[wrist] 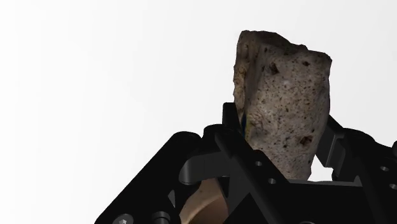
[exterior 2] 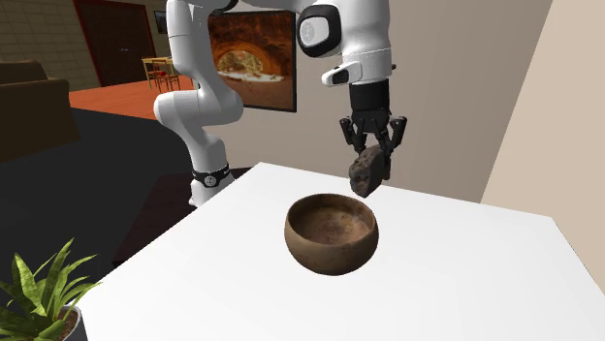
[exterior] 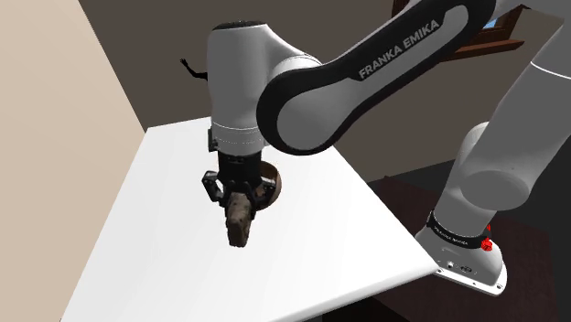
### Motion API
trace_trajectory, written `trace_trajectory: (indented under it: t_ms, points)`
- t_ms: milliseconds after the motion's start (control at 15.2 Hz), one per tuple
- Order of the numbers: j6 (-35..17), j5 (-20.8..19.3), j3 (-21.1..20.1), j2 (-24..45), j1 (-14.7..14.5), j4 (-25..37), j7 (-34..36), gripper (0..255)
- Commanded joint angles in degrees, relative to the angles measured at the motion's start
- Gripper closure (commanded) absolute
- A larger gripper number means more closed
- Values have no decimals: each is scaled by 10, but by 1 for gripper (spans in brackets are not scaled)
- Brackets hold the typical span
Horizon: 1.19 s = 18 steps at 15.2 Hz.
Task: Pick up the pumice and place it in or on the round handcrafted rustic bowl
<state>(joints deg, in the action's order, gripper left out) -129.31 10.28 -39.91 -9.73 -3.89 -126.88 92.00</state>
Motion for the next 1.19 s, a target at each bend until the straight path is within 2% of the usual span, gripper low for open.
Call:
trace_trajectory:
  t_ms: [0,924,1122]
  points:
    - [17,4,3,-7,0,11,-2,255]
    - [122,13,20,-36,1,91,-8,255]
    - [132,14,48,-36,15,95,-50,255]
